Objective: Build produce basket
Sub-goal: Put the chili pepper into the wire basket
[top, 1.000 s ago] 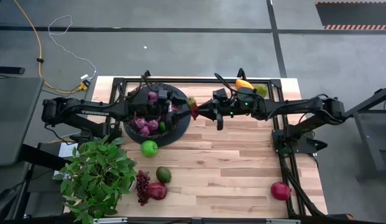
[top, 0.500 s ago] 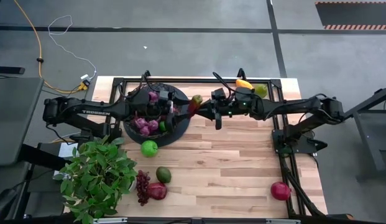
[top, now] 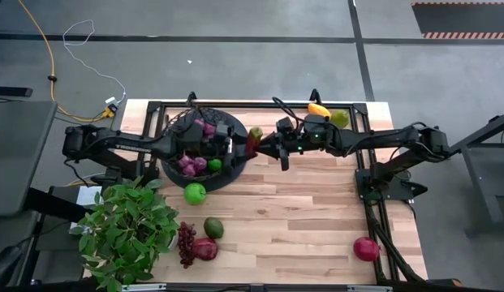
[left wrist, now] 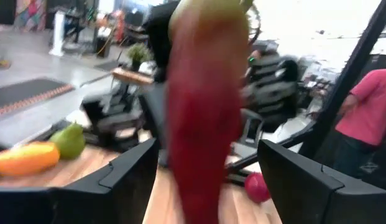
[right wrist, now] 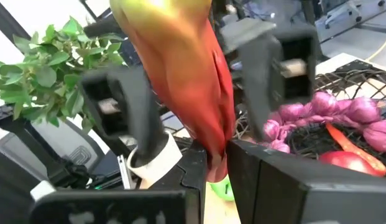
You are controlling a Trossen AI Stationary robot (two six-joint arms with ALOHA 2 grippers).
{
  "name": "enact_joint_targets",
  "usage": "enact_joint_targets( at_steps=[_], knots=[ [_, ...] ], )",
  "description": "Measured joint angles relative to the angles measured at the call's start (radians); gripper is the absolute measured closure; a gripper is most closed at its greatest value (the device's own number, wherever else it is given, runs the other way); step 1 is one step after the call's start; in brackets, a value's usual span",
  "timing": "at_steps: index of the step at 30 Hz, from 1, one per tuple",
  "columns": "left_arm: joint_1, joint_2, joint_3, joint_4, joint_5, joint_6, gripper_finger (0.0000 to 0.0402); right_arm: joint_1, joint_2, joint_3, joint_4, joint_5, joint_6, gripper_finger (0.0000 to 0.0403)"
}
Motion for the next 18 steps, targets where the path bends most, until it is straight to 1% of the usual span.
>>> enact_joint_targets(
  at_steps=[2,8,11,15,18],
  knots=[
    [-0.001,0.018,-0.001,0.009,-0.013,-0.013,0.0135,0.004,0.000,0.000,-0.010,-0.005,0.000,0.0373],
    [-0.001,0.044,-0.001,0.134,-0.019,-0.029,0.0135,0.007,0.000,0.000,-0.037,-0.010,-0.004,0.0373],
    [-0.001,0.046,-0.001,0.122,-0.019,-0.021,0.0142,0.006,0.000,0.000,-0.035,-0.010,-0.005,0.0373],
    [-0.001,0.047,-0.001,0.118,-0.024,-0.018,0.0172,0.006,0.000,0.000,-0.034,-0.010,-0.007,0.0373],
    [-0.001,0.047,-0.001,0.117,-0.030,-0.018,0.0208,0.006,0.000,0.000,-0.035,-0.009,-0.007,0.0373]
  ],
)
